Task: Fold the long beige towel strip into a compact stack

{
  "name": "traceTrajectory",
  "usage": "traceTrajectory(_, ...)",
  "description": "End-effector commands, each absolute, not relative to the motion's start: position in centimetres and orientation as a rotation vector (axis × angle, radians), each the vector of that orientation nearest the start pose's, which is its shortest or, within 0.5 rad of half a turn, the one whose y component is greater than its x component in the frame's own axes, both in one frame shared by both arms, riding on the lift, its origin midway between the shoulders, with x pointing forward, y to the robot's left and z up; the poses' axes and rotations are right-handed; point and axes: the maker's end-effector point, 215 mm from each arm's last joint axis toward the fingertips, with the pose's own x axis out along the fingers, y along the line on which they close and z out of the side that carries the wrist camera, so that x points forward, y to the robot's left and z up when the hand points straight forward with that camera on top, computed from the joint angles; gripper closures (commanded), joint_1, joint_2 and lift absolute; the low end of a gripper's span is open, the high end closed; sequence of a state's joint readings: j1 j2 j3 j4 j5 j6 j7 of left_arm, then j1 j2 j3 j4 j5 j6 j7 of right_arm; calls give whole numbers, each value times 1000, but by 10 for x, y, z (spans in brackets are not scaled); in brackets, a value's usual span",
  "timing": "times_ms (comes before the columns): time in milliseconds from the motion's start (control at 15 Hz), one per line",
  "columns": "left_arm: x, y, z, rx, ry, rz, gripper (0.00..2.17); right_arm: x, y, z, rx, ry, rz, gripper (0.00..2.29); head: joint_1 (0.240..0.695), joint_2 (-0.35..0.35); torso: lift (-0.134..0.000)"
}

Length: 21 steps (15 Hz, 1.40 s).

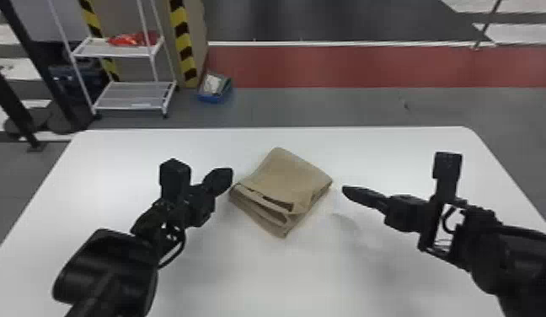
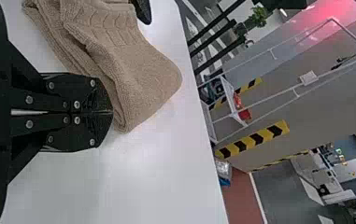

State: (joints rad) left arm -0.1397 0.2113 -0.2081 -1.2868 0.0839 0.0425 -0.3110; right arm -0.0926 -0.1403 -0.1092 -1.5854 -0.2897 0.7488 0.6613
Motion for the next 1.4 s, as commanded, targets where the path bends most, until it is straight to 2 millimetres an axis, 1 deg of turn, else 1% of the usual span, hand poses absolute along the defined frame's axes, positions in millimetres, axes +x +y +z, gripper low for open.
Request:
traceTrajectory(0,581,146,-464,131,288,-480,1804,536,-189,-415,442,498,610,2071,695,-12,-116)
traceTrajectory(67,572,137,-474,131,314,-498,1804,535,-206,-410,475,480,592,2071,695,-20,-116)
traceTrajectory(200,545,116,-491,111,366,-541,1804,532,-221,-401,504,465,581,2071,695,-42,-116)
traceTrajectory(267,533,103,-490,107,366,-564,1804,531,-227,-399,517,459,576,2071,695,-60,-116)
traceTrajectory(333,525,96,-487,101,365,-575,1804,530,-231,-400,518,458,571,2071,695,-94,-116)
traceTrajectory(400,516,88,-483,94,358,-586,1804,529,-231,-399,519,455,576,2071,695,-111,-116)
traceTrajectory(467,509,83,-480,89,375,-593,1804,529,-231,-399,519,455,578,2071,695,-126,-116)
traceTrajectory(533,503,79,-476,83,377,-599,1804,529,-230,-398,521,453,581,2071,695,-126,-116)
traceTrajectory(600,498,76,-470,79,367,-602,1804,527,-230,-400,523,458,580,2071,695,-146,-116)
traceTrajectory(667,496,77,-467,78,368,-598,1804,523,-230,-405,524,465,578,2071,695,-157,-116)
traceTrajectory(733,493,81,-464,76,366,-590,1804,523,-227,-395,512,451,589,2071,695,-161,-116)
traceTrajectory(800,490,88,-455,73,351,-578,1804,521,-226,-394,508,451,591,2057,695,-162,-116)
traceTrajectory(867,488,99,-444,64,339,-561,1804,519,-225,-393,505,451,593,2020,695,-161,-116)
traceTrajectory(933,482,111,-444,51,380,-548,1804,519,-222,-389,498,446,601,1993,695,-151,-116)
traceTrajectory(1000,476,121,-435,36,397,-548,1804,517,-221,-386,493,444,604,1878,695,-143,-116)
traceTrajectory(1067,475,130,-418,36,365,-533,1804,519,-217,-372,474,419,615,1474,695,-135,-116)
traceTrajectory(1133,477,140,-404,38,333,-510,1804,519,-213,-368,464,409,618,1055,695,-124,-116)
traceTrajectory(1200,485,153,-384,29,272,-470,1804,520,-209,-364,451,393,628,1042,695,-111,-116)
traceTrajectory(1267,496,171,-358,26,186,-403,1777,520,-203,-352,422,352,643,1038,695,-97,-116)
traceTrajectory(1333,502,185,-333,29,102,-351,1609,518,-197,-344,382,318,646,795,695,-83,-116)
